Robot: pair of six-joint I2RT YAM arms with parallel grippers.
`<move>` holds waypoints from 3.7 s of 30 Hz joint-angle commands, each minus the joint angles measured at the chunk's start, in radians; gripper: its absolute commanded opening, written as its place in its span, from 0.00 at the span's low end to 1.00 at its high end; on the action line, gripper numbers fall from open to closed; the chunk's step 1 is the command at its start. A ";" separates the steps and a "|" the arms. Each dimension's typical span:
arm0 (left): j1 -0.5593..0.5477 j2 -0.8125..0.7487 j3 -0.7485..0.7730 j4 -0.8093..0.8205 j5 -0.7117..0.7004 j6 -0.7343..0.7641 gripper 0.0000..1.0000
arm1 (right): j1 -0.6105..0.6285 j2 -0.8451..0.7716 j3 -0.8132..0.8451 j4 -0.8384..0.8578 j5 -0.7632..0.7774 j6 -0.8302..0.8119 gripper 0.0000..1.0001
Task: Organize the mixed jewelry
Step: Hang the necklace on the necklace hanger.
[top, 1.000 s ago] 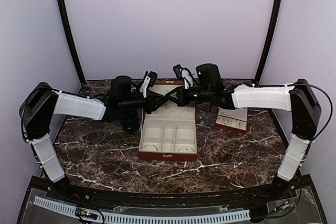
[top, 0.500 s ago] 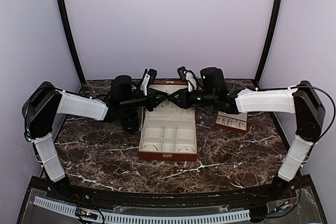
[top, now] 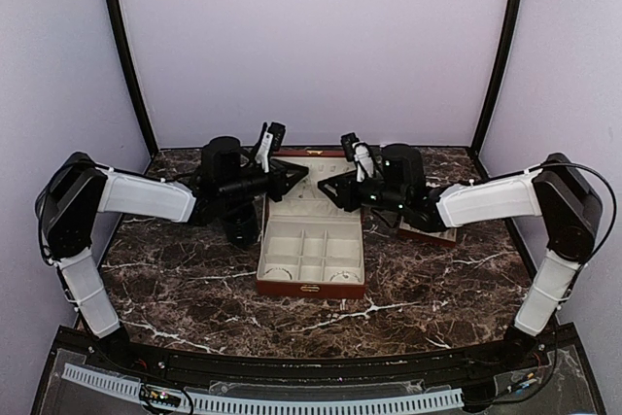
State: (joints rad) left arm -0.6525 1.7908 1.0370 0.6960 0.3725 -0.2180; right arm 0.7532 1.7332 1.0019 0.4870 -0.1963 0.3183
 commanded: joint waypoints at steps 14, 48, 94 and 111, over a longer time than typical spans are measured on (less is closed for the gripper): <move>0.002 -0.060 -0.007 -0.024 -0.017 -0.005 0.00 | 0.035 0.173 0.122 0.102 0.052 -0.080 0.26; 0.002 -0.058 0.070 -0.254 -0.231 -0.096 0.00 | 0.020 0.086 0.049 0.185 0.061 0.041 0.00; -0.041 0.022 0.166 -0.274 -0.262 -0.135 0.00 | 0.014 0.151 0.236 -0.051 0.190 0.133 0.00; -0.076 0.000 0.109 -0.161 -0.359 -0.148 0.00 | 0.015 0.136 0.233 -0.038 0.191 0.132 0.00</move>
State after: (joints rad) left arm -0.7288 1.8160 1.1301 0.5083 0.0315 -0.3546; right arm 0.7712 1.8755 1.2133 0.4244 -0.0208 0.4503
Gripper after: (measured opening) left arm 0.006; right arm 0.003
